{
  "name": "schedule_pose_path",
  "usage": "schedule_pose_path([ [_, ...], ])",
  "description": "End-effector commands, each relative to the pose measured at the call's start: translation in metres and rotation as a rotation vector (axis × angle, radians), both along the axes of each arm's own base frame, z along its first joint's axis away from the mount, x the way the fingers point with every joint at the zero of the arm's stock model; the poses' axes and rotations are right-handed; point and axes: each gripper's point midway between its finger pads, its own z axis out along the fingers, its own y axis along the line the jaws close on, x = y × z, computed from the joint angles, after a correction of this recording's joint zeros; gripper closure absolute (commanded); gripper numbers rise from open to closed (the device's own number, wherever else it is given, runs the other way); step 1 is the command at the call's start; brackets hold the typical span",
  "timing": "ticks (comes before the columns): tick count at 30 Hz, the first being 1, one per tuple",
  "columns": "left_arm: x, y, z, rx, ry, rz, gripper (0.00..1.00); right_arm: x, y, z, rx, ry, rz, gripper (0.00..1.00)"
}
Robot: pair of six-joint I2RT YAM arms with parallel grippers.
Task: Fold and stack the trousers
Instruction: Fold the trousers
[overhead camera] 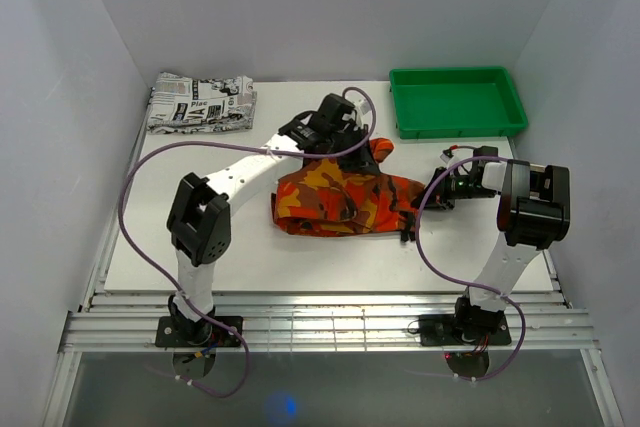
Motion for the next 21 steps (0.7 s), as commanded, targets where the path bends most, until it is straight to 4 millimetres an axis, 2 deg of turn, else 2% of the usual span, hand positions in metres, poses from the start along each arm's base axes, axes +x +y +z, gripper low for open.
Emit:
schedule_pose_path([
  [1, -0.002, -0.033, 0.024, -0.067, -0.033, 0.03, 1.0, 0.001, 0.009, 0.014, 0.035, -0.031, 0.005, 0.92],
  [2, -0.003, -0.039, 0.019, -0.06, -0.028, 0.033, 1.0, 0.002, 0.011, 0.014, 0.038, -0.035, 0.008, 0.92],
  [3, -0.002, -0.045, 0.006, -0.035, -0.021, 0.047, 1.0, 0.002, 0.013, 0.015, 0.043, -0.035, 0.011, 0.92],
  [5, -0.001, -0.053, -0.002, -0.032, 0.004, 0.067, 1.0, 0.003, 0.015, 0.016, 0.05, -0.034, 0.012, 0.92],
  [6, -0.002, -0.059, -0.014, -0.019, 0.026, 0.067, 1.0, 0.002, 0.017, 0.016, 0.051, -0.037, 0.016, 0.92],
  [12, -0.006, -0.078, -0.022, -0.032, 0.06, 0.067, 1.0, -0.001, 0.022, 0.019, 0.058, -0.041, 0.022, 0.92],
  [21, -0.003, -0.087, -0.029, -0.016, 0.045, 0.119, 1.0, -0.004, 0.026, 0.023, 0.064, -0.048, 0.027, 0.92],
])
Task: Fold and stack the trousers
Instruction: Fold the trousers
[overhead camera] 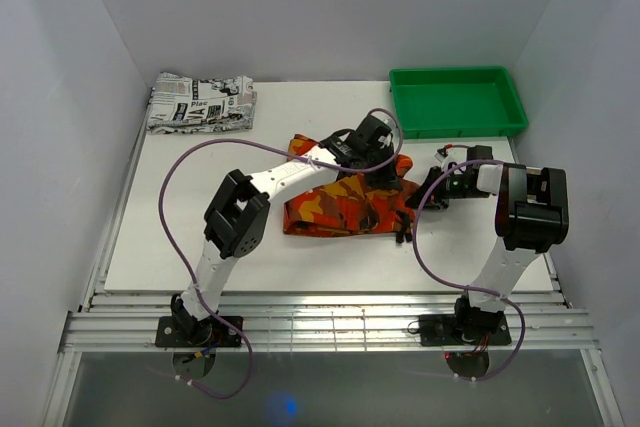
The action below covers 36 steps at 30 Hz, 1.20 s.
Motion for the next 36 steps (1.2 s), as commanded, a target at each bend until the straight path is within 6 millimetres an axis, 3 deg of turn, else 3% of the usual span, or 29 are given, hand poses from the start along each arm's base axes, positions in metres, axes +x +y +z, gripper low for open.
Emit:
schedule_pose_path([
  [1, 0.003, -0.018, 0.037, -0.085, -0.047, 0.016, 1.0, -0.001, 0.008, 0.015, 0.037, -0.037, 0.016, 0.92],
  [10, 0.005, -0.033, 0.043, -0.121, -0.078, 0.002, 1.0, -0.004, 0.008, 0.013, 0.029, -0.03, 0.015, 0.92],
  [12, 0.004, -0.034, 0.034, -0.107, -0.067, -0.001, 1.0, -0.005, 0.008, 0.013, 0.031, -0.027, 0.015, 0.92],
  [13, 0.003, -0.032, 0.02, -0.083, -0.049, -0.002, 1.0, -0.005, 0.008, 0.014, 0.03, -0.03, 0.016, 0.92],
  [14, 0.001, -0.031, 0.013, -0.071, -0.036, -0.002, 0.96, -0.005, 0.008, 0.014, 0.033, -0.03, 0.018, 0.92],
  [15, -0.001, -0.03, 0.006, -0.062, -0.026, -0.008, 0.83, -0.004, 0.009, 0.017, 0.036, -0.039, 0.02, 0.92],
  [17, -0.005, -0.027, -0.004, -0.057, -0.008, -0.015, 0.69, -0.003, 0.009, 0.02, 0.043, -0.042, 0.023, 0.9],
  [18, -0.006, -0.028, -0.003, -0.065, -0.014, -0.02, 0.5, 0.0, 0.009, 0.022, 0.038, -0.06, 0.031, 0.86],
  [19, -0.006, -0.029, 0.0, -0.081, -0.018, -0.029, 0.4, -0.003, 0.008, 0.022, 0.033, -0.042, 0.035, 0.82],
  [20, -0.006, -0.027, 0.011, -0.096, -0.034, -0.033, 0.34, -0.001, 0.003, 0.023, 0.014, -0.049, 0.031, 0.71],
  [22, -0.001, -0.019, 0.026, -0.111, -0.073, -0.048, 0.24, 0.004, -0.014, 0.031, -0.02, -0.058, 0.026, 0.59],
  [23, 0.001, -0.01, 0.047, -0.132, -0.106, -0.049, 0.21, 0.006, -0.024, 0.033, -0.047, -0.064, 0.019, 0.46],
  [25, 0.014, 0.012, 0.067, -0.156, -0.162, -0.044, 0.18, 0.022, -0.047, 0.048, -0.112, -0.152, 0.04, 0.37],
  [26, 0.016, 0.031, 0.103, -0.222, -0.203, -0.066, 0.18, 0.019, -0.066, 0.051, -0.138, -0.124, 0.014, 0.3],
  [27, 0.014, 0.048, 0.096, -0.21, -0.217, -0.09, 0.18, 0.022, -0.076, 0.059, -0.159, -0.146, 0.014, 0.27],
  [28, 0.014, 0.056, 0.112, -0.262, -0.278, -0.125, 0.16, 0.036, -0.094, 0.074, -0.207, -0.223, 0.019, 0.24],
  [29, 0.009, 0.068, 0.122, -0.304, -0.315, -0.173, 0.11, 0.033, -0.098, 0.081, -0.222, -0.212, 0.024, 0.22],
  [30, -0.006, 0.097, 0.133, -0.366, -0.321, -0.248, 0.03, 0.035, -0.101, 0.091, -0.238, -0.229, 0.032, 0.2],
  [32, -0.017, 0.124, 0.146, -0.448, -0.397, -0.341, 0.02, 0.039, -0.09, 0.123, -0.171, -0.293, 0.06, 0.17],
  [33, -0.02, 0.149, 0.15, -0.498, -0.383, -0.392, 0.02, 0.041, -0.083, 0.134, -0.137, -0.313, 0.065, 0.16],
  [35, -0.026, 0.176, 0.141, -0.513, -0.341, -0.382, 0.02, 0.039, -0.054, 0.156, -0.013, -0.353, 0.116, 0.14],
  [36, -0.019, 0.195, 0.139, -0.52, -0.33, -0.357, 0.02, 0.036, -0.042, 0.161, 0.025, -0.36, 0.141, 0.13],
])
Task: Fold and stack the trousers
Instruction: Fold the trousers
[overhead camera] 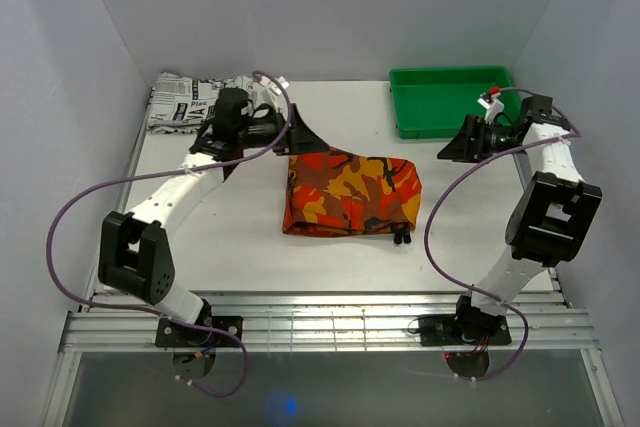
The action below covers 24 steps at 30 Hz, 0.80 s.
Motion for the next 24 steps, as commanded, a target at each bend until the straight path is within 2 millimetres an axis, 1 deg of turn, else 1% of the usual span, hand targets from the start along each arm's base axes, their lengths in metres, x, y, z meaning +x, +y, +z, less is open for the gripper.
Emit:
schedule_pose_path([
  [1, -0.04, 0.032, 0.002, -0.114, -0.007, -0.244, 0.02, -0.03, 0.071, 0.039, 0.189, -0.016, 0.212, 0.12],
  [2, -0.041, 0.04, -0.002, -0.122, 0.008, -0.251, 0.02, -0.035, 0.085, 0.045, 0.244, -0.026, 0.25, 0.12],
  [3, -0.037, 0.055, -0.006, -0.131, 0.025, -0.228, 0.07, -0.044, 0.096, 0.038, 0.261, -0.009, 0.282, 0.12],
  [4, -0.045, 0.062, -0.014, -0.151, 0.029, -0.247, 0.09, -0.054, 0.117, 0.036, 0.276, 0.007, 0.344, 0.12],
  [5, -0.046, 0.07, -0.018, -0.17, 0.082, -0.227, 0.11, -0.062, 0.127, 0.035, 0.298, 0.017, 0.379, 0.12],
  [6, -0.049, 0.073, -0.023, -0.182, 0.093, -0.235, 0.16, -0.071, 0.137, 0.025, 0.308, 0.05, 0.41, 0.12],
  [7, -0.051, 0.075, -0.029, -0.186, 0.106, -0.241, 0.17, -0.082, 0.15, 0.021, 0.322, 0.081, 0.451, 0.12],
  [8, -0.052, 0.075, -0.043, -0.186, 0.154, -0.245, 0.19, -0.092, 0.161, 0.017, 0.342, 0.109, 0.487, 0.12],
  [9, -0.052, 0.076, -0.049, -0.186, 0.175, -0.245, 0.21, -0.102, 0.165, 0.004, 0.356, 0.163, 0.496, 0.12],
  [10, -0.05, 0.075, -0.058, -0.181, 0.203, -0.236, 0.28, -0.108, 0.169, -0.003, 0.359, 0.189, 0.508, 0.12],
  [11, -0.048, 0.075, -0.075, -0.178, 0.262, -0.229, 0.32, -0.111, 0.168, -0.013, 0.349, 0.218, 0.506, 0.12],
  [13, -0.046, 0.075, -0.096, -0.169, 0.318, -0.21, 0.4, -0.119, 0.164, -0.038, 0.337, 0.289, 0.497, 0.12],
  [14, -0.048, 0.075, -0.106, -0.167, 0.351, -0.202, 0.42, -0.121, 0.161, -0.048, 0.316, 0.316, 0.491, 0.12],
  [15, -0.053, 0.076, -0.13, -0.158, 0.429, -0.179, 0.44, -0.124, 0.158, -0.061, 0.315, 0.356, 0.482, 0.13],
  [17, -0.052, 0.076, -0.151, -0.147, 0.486, -0.147, 0.5, -0.125, 0.151, -0.079, 0.298, 0.401, 0.46, 0.13],
  [18, -0.052, 0.077, -0.17, -0.132, 0.54, -0.124, 0.52, -0.124, 0.148, -0.09, 0.294, 0.434, 0.447, 0.14],
  [20, -0.047, 0.08, -0.188, -0.115, 0.594, -0.078, 0.56, -0.122, 0.14, -0.107, 0.249, 0.48, 0.408, 0.14],
  [21, -0.039, 0.081, -0.197, -0.1, 0.606, -0.042, 0.57, -0.118, 0.138, -0.118, 0.222, 0.467, 0.402, 0.14],
  [22, -0.038, 0.082, -0.21, -0.09, 0.65, -0.019, 0.58, -0.117, 0.137, -0.125, 0.206, 0.473, 0.395, 0.14],
  [24, -0.03, 0.088, -0.222, -0.073, 0.675, 0.037, 0.62, -0.115, 0.135, -0.135, 0.175, 0.482, 0.386, 0.14],
])
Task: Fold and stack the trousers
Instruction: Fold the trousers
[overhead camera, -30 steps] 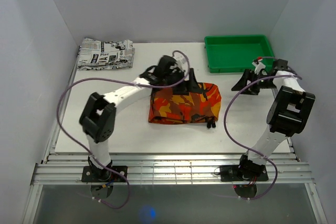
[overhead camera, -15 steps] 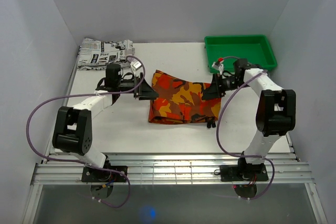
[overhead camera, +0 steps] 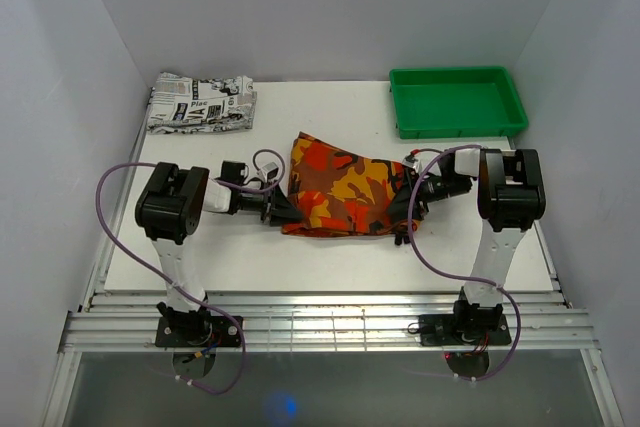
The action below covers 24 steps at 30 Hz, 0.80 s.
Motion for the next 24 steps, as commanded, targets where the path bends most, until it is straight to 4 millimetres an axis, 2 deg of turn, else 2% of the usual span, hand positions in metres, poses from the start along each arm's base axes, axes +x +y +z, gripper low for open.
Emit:
schedule_pose_path([
  [1, 0.024, 0.009, -0.017, 0.075, -0.019, 0.095, 0.63, 0.004, -0.013, -0.038, -0.147, -0.037, 0.024, 0.14],
  [3, 0.024, 0.014, -0.018, 0.088, -0.02, 0.09, 0.65, 0.007, -0.013, -0.025, -0.138, -0.072, 0.034, 0.16],
  [4, 0.029, 0.014, -0.004, 0.085, -0.068, 0.074, 0.65, 0.009, -0.013, -0.017, -0.134, -0.098, 0.04, 0.17],
  [5, 0.029, 0.016, 0.0, 0.096, -0.159, 0.039, 0.65, 0.017, -0.013, 0.0, -0.13, -0.16, 0.044, 0.18],
  [6, 0.023, 0.017, 0.008, 0.095, -0.159, 0.018, 0.65, 0.02, -0.014, 0.009, -0.126, -0.213, 0.06, 0.19],
  [8, 0.02, 0.015, 0.049, 0.043, -0.275, -0.036, 0.65, 0.022, -0.014, 0.04, -0.12, -0.285, 0.066, 0.22],
  [9, 0.016, 0.016, 0.059, 0.037, -0.331, -0.066, 0.64, 0.03, -0.014, 0.054, -0.117, -0.341, 0.062, 0.23],
  [10, 0.017, 0.016, 0.074, 0.024, -0.386, -0.077, 0.64, 0.036, -0.015, 0.065, -0.117, -0.379, 0.051, 0.23],
  [11, 0.023, 0.015, 0.1, 0.015, -0.481, -0.079, 0.62, 0.04, -0.013, 0.08, -0.104, -0.426, 0.042, 0.23],
  [14, 0.039, 0.013, 0.131, 0.002, -0.588, -0.05, 0.57, 0.067, -0.01, 0.1, -0.098, -0.515, -0.013, 0.24],
  [16, 0.058, 0.007, 0.145, -0.03, -0.622, -0.01, 0.53, 0.082, -0.007, 0.103, -0.097, -0.521, -0.047, 0.24],
  [17, 0.07, 0.005, 0.15, -0.029, -0.638, 0.009, 0.52, 0.093, -0.006, 0.094, -0.098, -0.526, -0.048, 0.24],
  [19, 0.09, -0.001, 0.137, -0.038, -0.588, 0.025, 0.52, 0.109, -0.004, 0.091, -0.102, -0.537, -0.045, 0.25],
  [20, 0.1, -0.005, 0.136, -0.042, -0.601, 0.03, 0.51, 0.116, -0.003, 0.076, -0.103, -0.505, -0.047, 0.26],
  [22, 0.119, -0.014, 0.119, -0.046, -0.542, 0.05, 0.51, 0.13, -0.004, 0.065, -0.11, -0.498, -0.06, 0.27],
  [24, 0.138, -0.019, 0.11, -0.042, -0.546, 0.09, 0.5, 0.143, -0.004, 0.042, -0.12, -0.472, -0.076, 0.28],
])
